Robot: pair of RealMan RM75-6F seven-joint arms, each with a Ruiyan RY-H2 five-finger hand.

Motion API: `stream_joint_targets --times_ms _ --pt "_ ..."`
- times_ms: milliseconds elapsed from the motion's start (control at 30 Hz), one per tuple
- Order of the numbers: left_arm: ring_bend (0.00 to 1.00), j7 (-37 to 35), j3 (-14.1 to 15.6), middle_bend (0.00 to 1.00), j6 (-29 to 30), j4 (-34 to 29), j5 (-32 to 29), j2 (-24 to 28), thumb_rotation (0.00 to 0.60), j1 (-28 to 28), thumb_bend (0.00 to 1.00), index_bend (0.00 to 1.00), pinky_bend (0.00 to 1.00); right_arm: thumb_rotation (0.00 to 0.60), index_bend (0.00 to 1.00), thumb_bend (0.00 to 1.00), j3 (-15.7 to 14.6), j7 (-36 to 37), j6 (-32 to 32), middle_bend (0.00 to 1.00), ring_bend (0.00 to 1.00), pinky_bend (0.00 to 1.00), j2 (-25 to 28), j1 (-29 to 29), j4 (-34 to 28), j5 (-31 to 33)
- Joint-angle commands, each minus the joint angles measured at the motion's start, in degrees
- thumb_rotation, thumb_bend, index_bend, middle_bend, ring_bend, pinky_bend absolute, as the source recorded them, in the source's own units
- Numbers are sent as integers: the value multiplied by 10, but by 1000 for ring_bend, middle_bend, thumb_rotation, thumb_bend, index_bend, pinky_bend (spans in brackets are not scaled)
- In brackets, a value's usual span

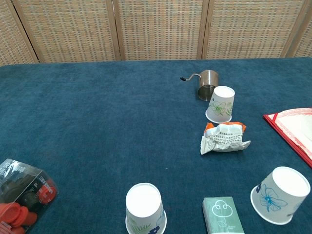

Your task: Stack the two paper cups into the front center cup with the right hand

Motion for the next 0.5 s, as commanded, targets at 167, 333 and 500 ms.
stream_joint_targets --times_ms 167,333,500 --pt "0 -1 1 0 3 -1 3 1 600 1 258 0 0 600 0 55 -1 -1 1 0 0 0 0 0 -1 -3" --pt "0 -2 2 0 3 -1 3 2 600 1 259 0 0 600 0 54 -3 -2 3 0 0 0 0 0 -3 -8" --pt "0 0 2 0 2 -2 4 1 600 0 259 0 0 600 0 54 -3 1 4 0 0 0 2 -1 -4 -9"
